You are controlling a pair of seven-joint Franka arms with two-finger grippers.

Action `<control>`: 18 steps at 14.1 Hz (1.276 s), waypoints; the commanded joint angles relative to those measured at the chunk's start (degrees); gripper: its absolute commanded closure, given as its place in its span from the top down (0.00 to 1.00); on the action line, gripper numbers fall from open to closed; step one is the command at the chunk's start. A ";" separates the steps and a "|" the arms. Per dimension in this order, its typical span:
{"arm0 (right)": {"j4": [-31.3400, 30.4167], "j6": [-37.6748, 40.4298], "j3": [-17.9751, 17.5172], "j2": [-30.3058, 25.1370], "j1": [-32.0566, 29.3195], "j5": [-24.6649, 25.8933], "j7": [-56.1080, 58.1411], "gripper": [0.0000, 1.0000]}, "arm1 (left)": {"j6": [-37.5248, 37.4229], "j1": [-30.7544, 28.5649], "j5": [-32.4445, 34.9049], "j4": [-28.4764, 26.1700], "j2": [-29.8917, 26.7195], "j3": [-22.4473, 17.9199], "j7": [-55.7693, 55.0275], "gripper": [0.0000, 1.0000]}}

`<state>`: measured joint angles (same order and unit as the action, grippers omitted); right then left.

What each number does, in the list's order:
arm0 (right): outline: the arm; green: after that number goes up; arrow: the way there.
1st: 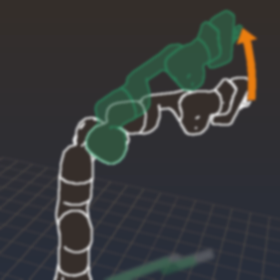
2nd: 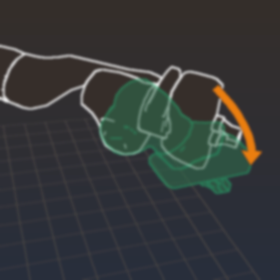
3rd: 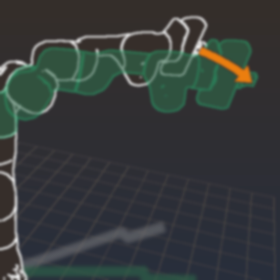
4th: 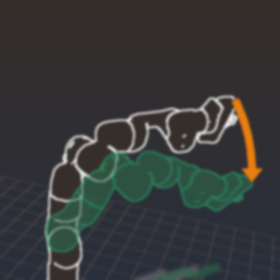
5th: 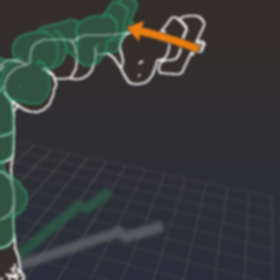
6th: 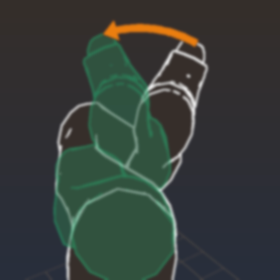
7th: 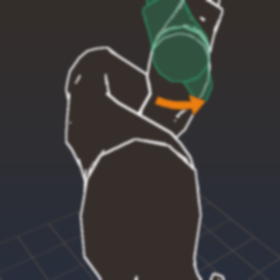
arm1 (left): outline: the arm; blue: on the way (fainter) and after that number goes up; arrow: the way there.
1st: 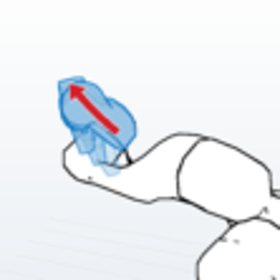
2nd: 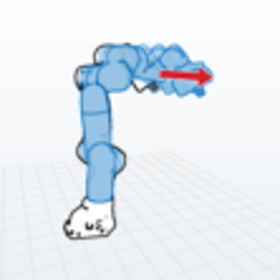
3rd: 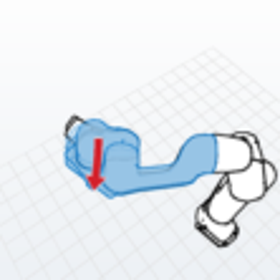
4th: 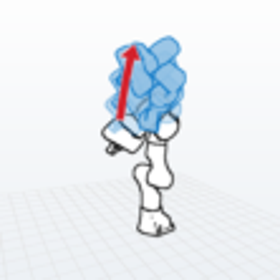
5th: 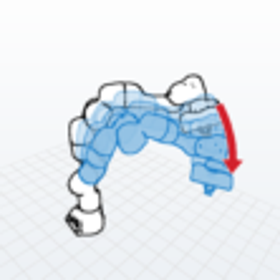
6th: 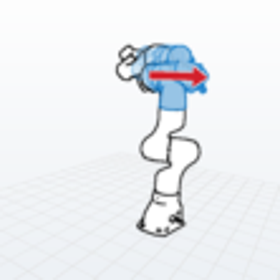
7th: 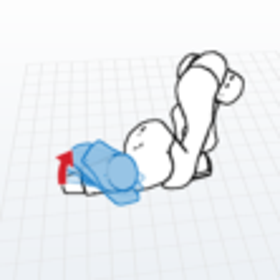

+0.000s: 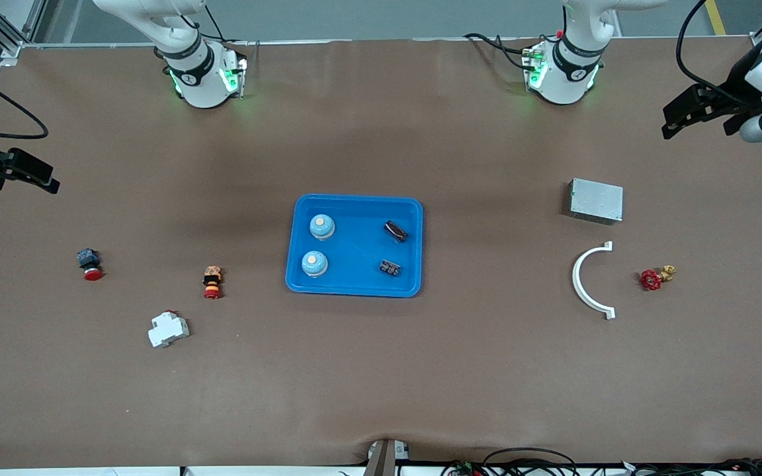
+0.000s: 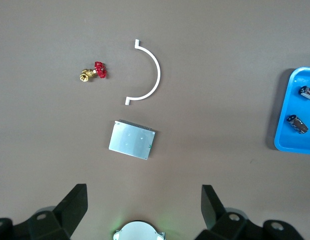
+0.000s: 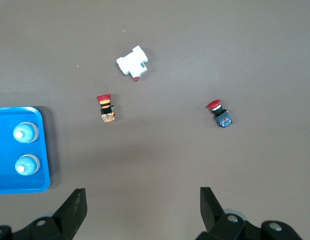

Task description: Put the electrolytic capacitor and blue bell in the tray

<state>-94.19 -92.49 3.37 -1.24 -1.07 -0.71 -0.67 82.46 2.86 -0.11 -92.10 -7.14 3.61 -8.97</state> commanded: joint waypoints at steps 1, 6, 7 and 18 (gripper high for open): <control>1.64 0.47 0.06 0.88 0.28 0.54 0.15 1.00 | 1.65 -0.22 -1.21 -3.16 -2.96 0.08 0.70 1.00; 1.64 0.65 0.06 0.97 0.55 0.54 0.15 1.00 | 6.22 -0.22 -1.21 -8.71 -6.31 0.26 0.88 1.00; 1.64 0.82 0.06 0.97 0.55 0.54 0.15 1.00 | 6.22 -0.13 -1.30 -8.53 -6.13 0.26 0.88 1.00; 1.64 0.73 -0.12 0.97 0.63 0.54 0.15 1.00 | 7.10 -0.57 -1.30 -5.54 -5.16 0.17 1.93 1.00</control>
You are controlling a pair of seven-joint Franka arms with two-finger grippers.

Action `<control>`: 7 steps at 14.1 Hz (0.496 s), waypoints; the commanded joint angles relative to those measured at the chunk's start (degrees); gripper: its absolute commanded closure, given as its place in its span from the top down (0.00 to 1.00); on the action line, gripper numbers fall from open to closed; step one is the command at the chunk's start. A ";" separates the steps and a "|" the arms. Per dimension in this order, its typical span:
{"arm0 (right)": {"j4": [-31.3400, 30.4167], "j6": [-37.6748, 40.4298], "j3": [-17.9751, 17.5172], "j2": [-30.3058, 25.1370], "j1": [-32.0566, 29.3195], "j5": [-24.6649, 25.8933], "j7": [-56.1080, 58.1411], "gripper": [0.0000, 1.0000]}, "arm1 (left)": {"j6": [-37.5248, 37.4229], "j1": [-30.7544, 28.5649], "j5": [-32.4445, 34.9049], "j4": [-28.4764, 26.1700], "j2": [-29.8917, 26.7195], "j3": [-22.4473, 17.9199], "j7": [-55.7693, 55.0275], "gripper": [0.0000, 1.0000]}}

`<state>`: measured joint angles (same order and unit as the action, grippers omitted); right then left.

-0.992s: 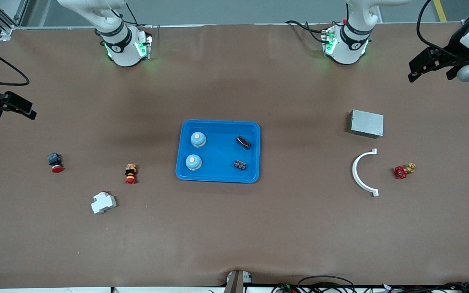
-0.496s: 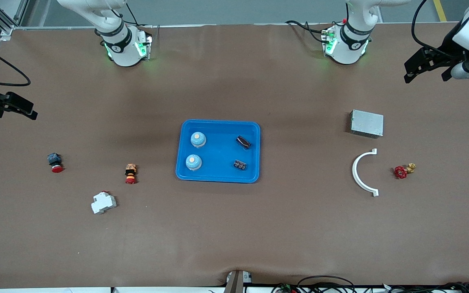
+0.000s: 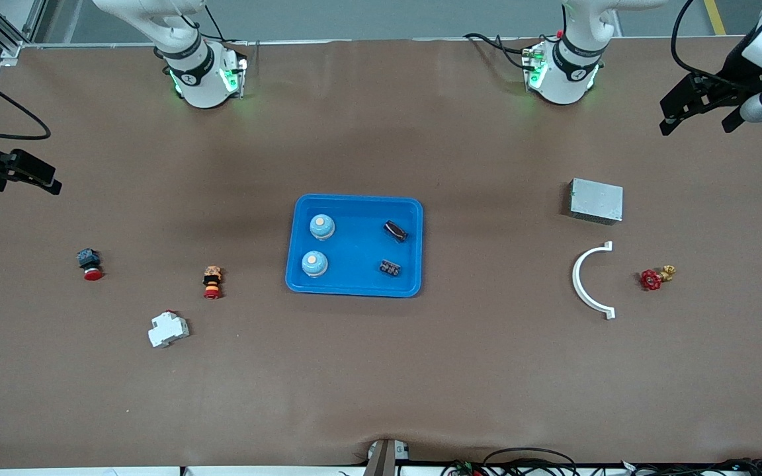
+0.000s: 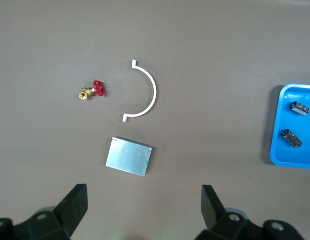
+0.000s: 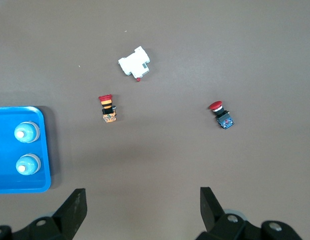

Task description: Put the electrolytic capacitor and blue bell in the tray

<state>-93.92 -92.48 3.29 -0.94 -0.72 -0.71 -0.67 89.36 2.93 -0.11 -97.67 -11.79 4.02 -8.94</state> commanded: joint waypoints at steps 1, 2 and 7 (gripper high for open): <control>1.37 0.64 -0.03 0.76 0.45 0.54 0.15 1.00 | 0.11 -0.38 -1.30 0.03 -0.43 -0.16 1.22 1.00; 1.37 0.63 -0.12 1.03 0.45 0.54 0.06 1.00 | 0.03 -0.38 -1.30 0.20 -0.43 -0.07 1.12 1.00; 1.37 0.81 -0.12 1.03 1.07 0.54 -0.38 1.00 | -1.02 -0.11 -1.30 0.20 -0.08 0.02 1.03 1.00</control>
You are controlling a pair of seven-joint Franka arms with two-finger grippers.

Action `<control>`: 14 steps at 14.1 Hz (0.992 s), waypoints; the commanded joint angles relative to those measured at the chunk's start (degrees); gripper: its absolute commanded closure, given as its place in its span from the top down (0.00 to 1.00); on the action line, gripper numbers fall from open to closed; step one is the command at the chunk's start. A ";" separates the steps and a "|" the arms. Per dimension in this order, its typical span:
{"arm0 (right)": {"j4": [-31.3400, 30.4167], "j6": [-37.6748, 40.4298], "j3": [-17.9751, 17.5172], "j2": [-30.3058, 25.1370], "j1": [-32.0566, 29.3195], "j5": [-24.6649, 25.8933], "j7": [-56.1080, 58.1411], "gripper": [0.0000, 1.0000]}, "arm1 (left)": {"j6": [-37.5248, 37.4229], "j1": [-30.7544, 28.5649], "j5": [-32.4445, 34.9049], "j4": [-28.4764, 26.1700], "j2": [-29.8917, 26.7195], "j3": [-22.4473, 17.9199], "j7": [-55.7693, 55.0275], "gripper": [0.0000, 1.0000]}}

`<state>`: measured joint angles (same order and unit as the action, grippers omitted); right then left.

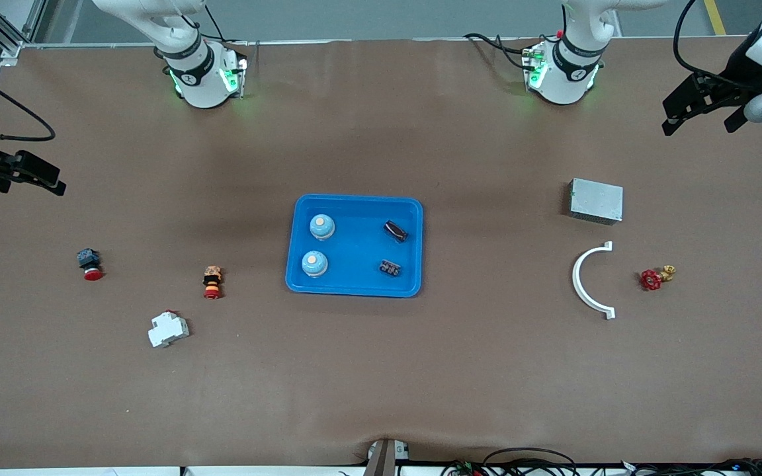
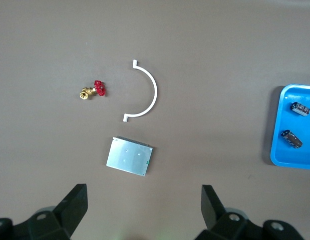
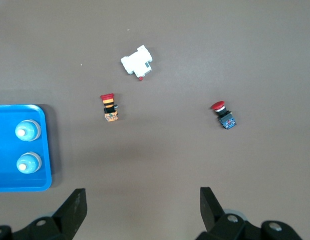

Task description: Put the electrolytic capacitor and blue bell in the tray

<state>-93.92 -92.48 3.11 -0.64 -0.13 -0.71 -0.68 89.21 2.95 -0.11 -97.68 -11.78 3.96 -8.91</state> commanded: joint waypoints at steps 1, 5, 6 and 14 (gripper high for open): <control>1.46 0.64 0.06 0.72 0.48 0.62 -0.38 1.00 | -1.06 -0.14 -1.30 0.21 0.18 0.08 1.00 1.00; 1.46 0.37 0.06 0.72 0.48 0.63 -0.38 1.00 | -1.15 -0.32 -1.30 0.74 0.26 0.08 1.18 1.00; 1.46 0.46 0.06 0.72 0.48 0.54 -0.38 1.00 | -1.15 -0.14 -1.30 0.74 0.35 0.08 1.17 1.00; 1.46 0.81 0.06 0.99 1.01 0.54 -0.46 1.00 | -1.50 -0.31 -1.30 1.09 0.70 0.08 1.52 1.00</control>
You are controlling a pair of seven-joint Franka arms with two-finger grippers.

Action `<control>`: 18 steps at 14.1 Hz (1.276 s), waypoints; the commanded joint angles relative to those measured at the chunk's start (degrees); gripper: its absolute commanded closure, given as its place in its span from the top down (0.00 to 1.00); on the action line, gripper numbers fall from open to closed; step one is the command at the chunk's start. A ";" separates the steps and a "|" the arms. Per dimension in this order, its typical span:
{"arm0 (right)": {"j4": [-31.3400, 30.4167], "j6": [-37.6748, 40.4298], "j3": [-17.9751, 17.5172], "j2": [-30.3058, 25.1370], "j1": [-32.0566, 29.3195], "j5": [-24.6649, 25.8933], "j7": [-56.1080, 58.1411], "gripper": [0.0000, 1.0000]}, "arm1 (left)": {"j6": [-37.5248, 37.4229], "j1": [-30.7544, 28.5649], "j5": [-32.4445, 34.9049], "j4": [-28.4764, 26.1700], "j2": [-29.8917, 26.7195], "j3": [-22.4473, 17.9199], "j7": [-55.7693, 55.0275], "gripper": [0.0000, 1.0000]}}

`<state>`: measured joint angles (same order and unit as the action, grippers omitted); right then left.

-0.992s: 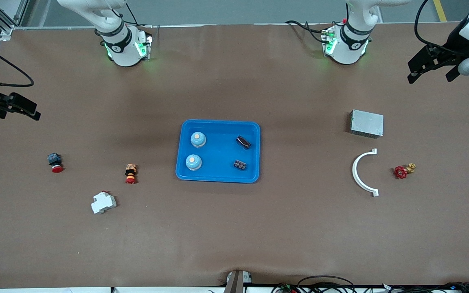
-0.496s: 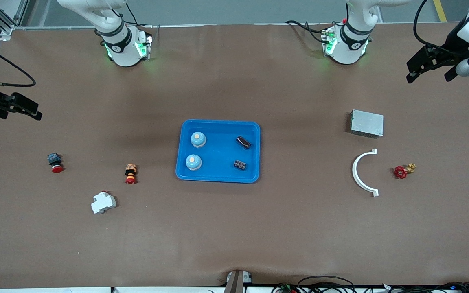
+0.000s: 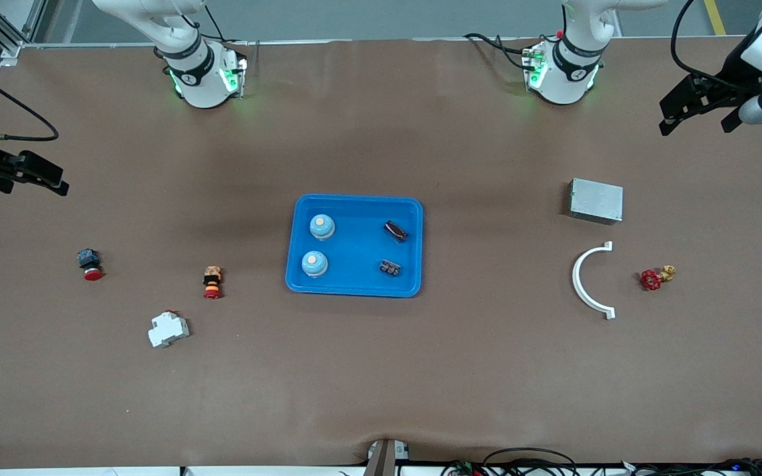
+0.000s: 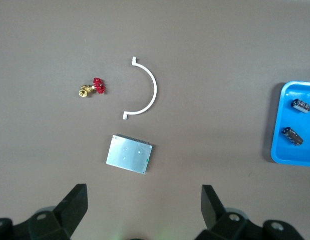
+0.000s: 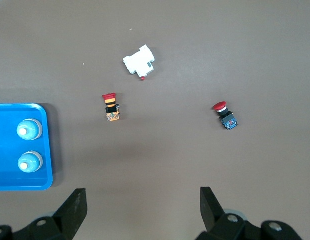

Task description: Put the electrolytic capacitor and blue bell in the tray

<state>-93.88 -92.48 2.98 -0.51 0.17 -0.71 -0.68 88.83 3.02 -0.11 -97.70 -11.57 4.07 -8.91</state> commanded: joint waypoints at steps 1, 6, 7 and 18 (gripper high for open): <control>1.42 0.81 0.18 0.86 0.79 0.54 -0.46 1.00 | -1.81 -0.38 -1.30 1.20 0.58 -0.02 1.70 1.00; 1.42 0.81 0.18 0.86 0.79 0.54 -0.46 1.00 | -2.09 -0.21 -1.30 1.20 0.58 0.06 1.44 1.00; 1.42 0.72 0.18 0.86 0.79 0.54 -0.38 1.00 | -2.09 -0.21 -1.30 1.20 0.58 -0.02 1.52 1.00; 1.42 0.63 0.18 0.95 0.79 0.54 -0.46 1.00 | -2.96 0.06 -1.30 0.85 0.58 0.59 1.00 1.00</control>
<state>-93.87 -92.48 2.96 -0.31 0.49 -0.71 -0.68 87.03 3.12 -0.11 -97.69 -11.41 4.23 -8.82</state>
